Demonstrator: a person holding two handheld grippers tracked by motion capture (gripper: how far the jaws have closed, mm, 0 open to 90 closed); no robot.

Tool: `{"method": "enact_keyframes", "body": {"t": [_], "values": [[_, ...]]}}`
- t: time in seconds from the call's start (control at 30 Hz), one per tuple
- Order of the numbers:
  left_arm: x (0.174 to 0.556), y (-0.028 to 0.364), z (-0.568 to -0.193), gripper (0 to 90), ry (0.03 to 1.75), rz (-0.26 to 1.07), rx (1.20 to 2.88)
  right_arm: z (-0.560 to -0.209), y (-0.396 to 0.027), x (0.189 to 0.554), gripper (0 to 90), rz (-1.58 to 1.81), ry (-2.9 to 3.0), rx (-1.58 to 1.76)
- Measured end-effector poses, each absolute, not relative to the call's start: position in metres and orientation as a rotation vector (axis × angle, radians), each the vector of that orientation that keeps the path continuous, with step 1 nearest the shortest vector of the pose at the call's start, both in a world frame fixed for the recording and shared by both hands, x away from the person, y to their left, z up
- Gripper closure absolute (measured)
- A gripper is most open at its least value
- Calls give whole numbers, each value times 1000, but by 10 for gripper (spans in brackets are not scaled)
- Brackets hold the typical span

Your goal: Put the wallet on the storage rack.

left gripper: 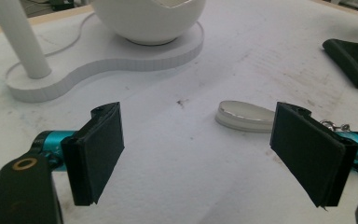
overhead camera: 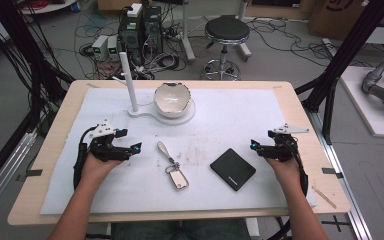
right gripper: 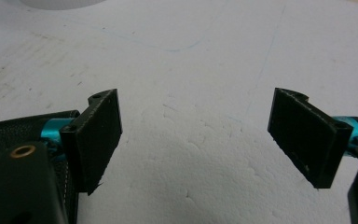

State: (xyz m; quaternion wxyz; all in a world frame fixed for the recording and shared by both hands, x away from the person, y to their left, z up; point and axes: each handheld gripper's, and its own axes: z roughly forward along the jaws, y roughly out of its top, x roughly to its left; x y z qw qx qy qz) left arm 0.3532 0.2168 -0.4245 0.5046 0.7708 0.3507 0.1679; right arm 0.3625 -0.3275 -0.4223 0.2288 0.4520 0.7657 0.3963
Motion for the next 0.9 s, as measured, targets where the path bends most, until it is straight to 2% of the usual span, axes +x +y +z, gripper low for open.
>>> {"method": "enact_keyframes", "body": {"t": [0.27,0.6,0.9], "values": [[366,190,-420,174,798,374,1866,-422,-330,353,176,1084,2105,1228],[385,143,-414,173,731,272,1861,-422,-343,340,176,1071,2080,1249],[393,86,-415,171,640,173,1933,-422,-356,328,176,1064,2052,1269]]}}
